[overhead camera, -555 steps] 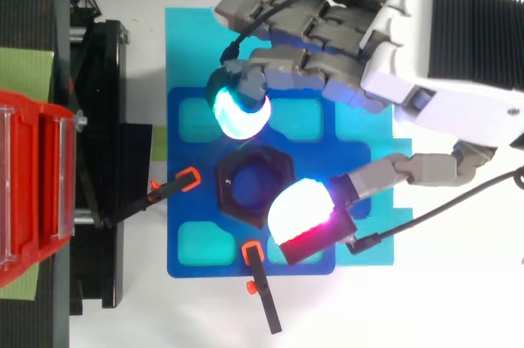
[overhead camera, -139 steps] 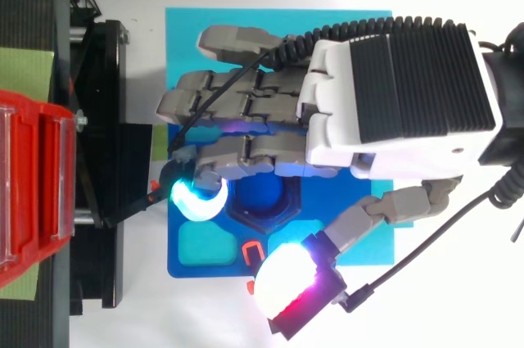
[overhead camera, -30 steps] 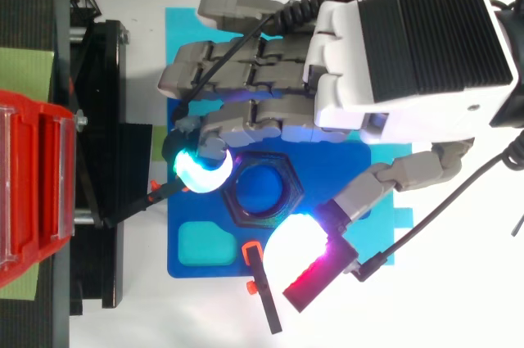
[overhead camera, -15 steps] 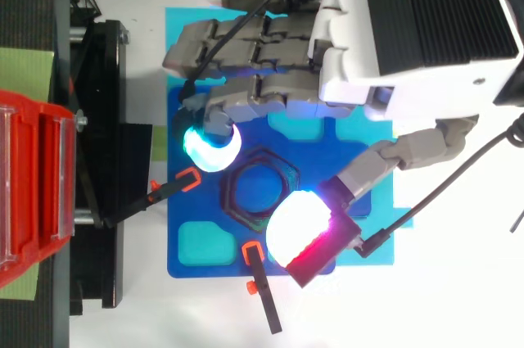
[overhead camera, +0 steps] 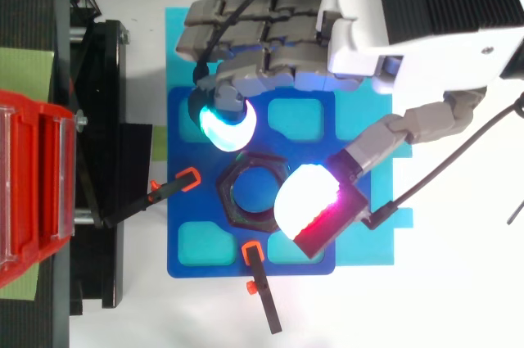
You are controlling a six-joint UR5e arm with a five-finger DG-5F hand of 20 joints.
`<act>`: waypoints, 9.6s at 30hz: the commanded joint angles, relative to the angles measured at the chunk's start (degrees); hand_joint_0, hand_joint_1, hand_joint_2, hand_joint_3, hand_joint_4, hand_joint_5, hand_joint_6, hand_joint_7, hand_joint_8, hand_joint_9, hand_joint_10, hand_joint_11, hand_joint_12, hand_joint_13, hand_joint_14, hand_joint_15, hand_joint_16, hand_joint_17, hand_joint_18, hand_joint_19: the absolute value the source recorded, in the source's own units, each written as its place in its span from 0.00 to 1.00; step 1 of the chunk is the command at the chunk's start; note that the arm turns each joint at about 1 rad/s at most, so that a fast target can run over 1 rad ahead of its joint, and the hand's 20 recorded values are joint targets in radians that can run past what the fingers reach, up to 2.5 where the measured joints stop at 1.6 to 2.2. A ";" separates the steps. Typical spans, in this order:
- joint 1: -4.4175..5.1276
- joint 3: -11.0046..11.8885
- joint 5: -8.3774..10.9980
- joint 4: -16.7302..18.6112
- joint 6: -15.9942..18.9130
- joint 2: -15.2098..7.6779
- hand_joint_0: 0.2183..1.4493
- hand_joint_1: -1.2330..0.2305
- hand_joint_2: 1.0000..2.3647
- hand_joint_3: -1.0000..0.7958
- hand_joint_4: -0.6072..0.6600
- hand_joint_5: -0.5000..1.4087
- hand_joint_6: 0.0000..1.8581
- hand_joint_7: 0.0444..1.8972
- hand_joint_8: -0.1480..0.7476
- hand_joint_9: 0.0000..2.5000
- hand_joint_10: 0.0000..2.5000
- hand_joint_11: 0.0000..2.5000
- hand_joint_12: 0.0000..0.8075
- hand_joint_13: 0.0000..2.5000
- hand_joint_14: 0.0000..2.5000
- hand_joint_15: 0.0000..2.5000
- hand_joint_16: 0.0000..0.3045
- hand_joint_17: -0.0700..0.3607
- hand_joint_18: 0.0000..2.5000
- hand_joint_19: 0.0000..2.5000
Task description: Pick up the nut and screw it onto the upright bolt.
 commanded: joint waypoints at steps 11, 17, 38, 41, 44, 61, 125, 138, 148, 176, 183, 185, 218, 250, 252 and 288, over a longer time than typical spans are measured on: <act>0.61 0.15 0.99 0.64 0.04 0.03 0.19 0.65 0.00 0.28 0.59 0.14 0.27 0.29 0.36 0.08 0.00 0.00 0.34 0.04 0.00 0.00 0.11 0.34 0.00 0.00; 1.49 0.15 1.60 0.72 0.13 -0.06 0.19 0.66 0.00 0.28 0.58 0.14 0.27 0.28 0.36 0.07 0.00 0.00 0.34 0.04 0.00 0.00 0.11 0.34 0.00 0.00; 3.86 0.15 3.01 0.28 0.48 -0.06 0.19 0.66 0.00 0.28 0.62 0.16 0.27 0.38 0.40 0.09 0.00 0.00 0.36 0.06 0.00 0.00 0.11 0.34 0.00 0.00; 3.86 0.15 3.01 -0.16 0.48 -0.06 0.19 0.66 0.00 0.28 0.63 0.16 0.27 0.39 0.41 0.09 0.00 0.00 0.36 0.06 0.00 0.00 0.11 0.34 0.00 0.00; 3.95 0.15 3.01 -0.51 0.48 0.03 0.20 0.66 0.00 0.28 0.64 0.16 0.27 0.40 0.41 0.10 0.00 0.00 0.36 0.06 0.00 0.00 0.11 0.34 0.00 0.00; 2.01 0.15 2.48 -1.65 -0.13 -0.06 0.20 0.65 0.00 0.28 0.65 0.17 0.27 0.41 0.42 0.12 0.00 0.00 0.35 0.08 0.00 0.00 0.11 0.33 0.00 0.00; 3.77 0.24 2.13 -1.30 -0.13 -0.06 0.22 0.74 0.00 0.28 0.62 0.18 0.27 0.35 0.36 0.13 0.00 0.00 0.32 0.08 0.00 0.00 0.10 0.32 0.00 0.00; 2.63 0.24 1.86 -1.03 -0.22 0.03 0.22 0.69 0.00 0.28 0.65 0.19 0.27 0.41 0.39 0.14 0.00 0.00 0.32 0.09 0.00 0.00 0.09 0.30 0.00 0.00; 1.66 0.24 0.99 -1.21 -0.22 -0.06 0.23 0.67 0.00 0.28 0.67 0.19 0.27 0.47 0.41 0.16 0.00 0.00 0.28 0.11 0.00 0.00 0.07 0.27 0.00 0.00; -0.53 0.24 -0.95 -1.39 -0.84 0.03 0.24 0.64 0.00 0.28 0.71 0.23 0.27 0.60 0.44 0.27 0.00 0.00 0.22 0.17 0.00 0.00 0.04 0.23 0.04 0.00; -1.15 0.33 -1.48 -2.35 -1.01 0.20 0.25 0.64 0.00 0.28 0.67 0.24 0.27 0.68 0.46 0.32 0.00 0.00 0.21 0.21 0.00 0.00 0.03 0.21 0.07 0.00; -1.15 0.42 -1.48 -2.09 -1.01 0.29 0.25 0.64 0.00 0.28 0.67 0.24 0.27 0.68 0.45 0.32 0.00 0.00 0.21 0.21 0.00 0.00 0.03 0.21 0.07 0.00; 2.45 0.33 -1.21 1.43 0.31 -0.06 0.20 0.72 0.00 0.28 0.55 0.15 0.27 0.27 0.35 0.11 0.00 0.00 0.33 0.05 0.00 0.00 0.10 0.33 0.00 0.00; 2.01 -1.60 -1.39 3.27 1.54 -0.06 0.20 0.73 0.00 0.28 0.61 0.18 0.27 0.39 0.39 0.12 0.00 0.00 0.32 0.07 0.00 0.00 0.10 0.31 0.00 0.00; 2.01 -1.60 -1.39 3.27 1.54 -0.06 0.21 0.73 0.00 0.28 0.63 0.18 0.27 0.44 0.39 0.13 0.00 0.00 0.31 0.08 0.00 0.00 0.09 0.30 0.00 0.00; -3.35 -1.60 -5.17 2.04 -0.48 -0.06 0.22 0.70 0.00 0.28 0.67 0.20 0.27 0.50 0.42 0.19 0.00 0.00 0.27 0.12 0.00 0.00 0.07 0.27 0.00 0.00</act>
